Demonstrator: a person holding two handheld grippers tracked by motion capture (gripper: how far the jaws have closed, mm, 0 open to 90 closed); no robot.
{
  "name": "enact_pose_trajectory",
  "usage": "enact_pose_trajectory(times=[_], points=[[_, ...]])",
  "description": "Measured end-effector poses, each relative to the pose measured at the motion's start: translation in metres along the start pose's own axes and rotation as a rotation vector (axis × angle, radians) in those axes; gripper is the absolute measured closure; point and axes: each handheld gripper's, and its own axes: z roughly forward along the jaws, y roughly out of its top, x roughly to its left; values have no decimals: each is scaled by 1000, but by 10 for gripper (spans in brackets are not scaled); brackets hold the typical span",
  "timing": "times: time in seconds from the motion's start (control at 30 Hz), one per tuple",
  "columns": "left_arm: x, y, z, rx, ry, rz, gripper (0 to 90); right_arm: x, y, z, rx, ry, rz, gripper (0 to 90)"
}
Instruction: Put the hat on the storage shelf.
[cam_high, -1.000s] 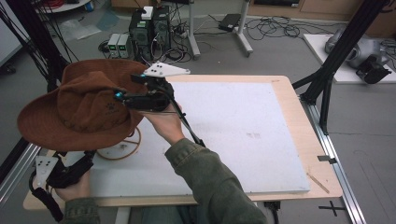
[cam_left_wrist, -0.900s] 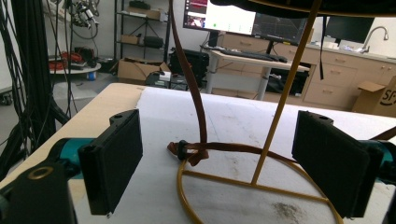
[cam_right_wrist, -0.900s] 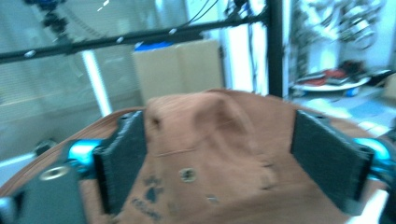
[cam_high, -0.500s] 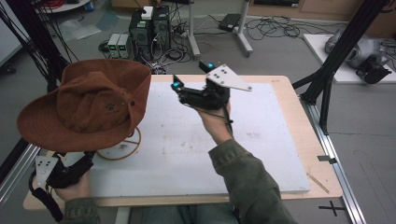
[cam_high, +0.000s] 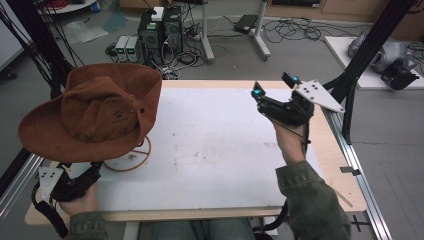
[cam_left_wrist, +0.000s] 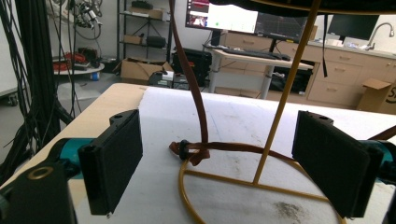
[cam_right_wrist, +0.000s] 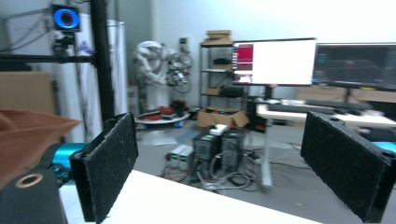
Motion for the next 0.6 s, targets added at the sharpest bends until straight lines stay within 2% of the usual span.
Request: enact_pose_trajectory(times=[0.17, 0.3, 0.43, 0.6], points=[[0, 0, 0, -3, -1, -3, 164, -24, -8, -26, 4, -79, 2, 108], [1, 0, -1, -2, 3, -1, 164, -36, -21, -43, 14, -148, 9, 108], [0, 0, -1, -5, 3, -2, 164, -43, -43, -59, 21, -249, -9, 108], [0, 0, 0, 0, -1, 1, 164, -47, -78, -75, 32, -313, 41, 109]])
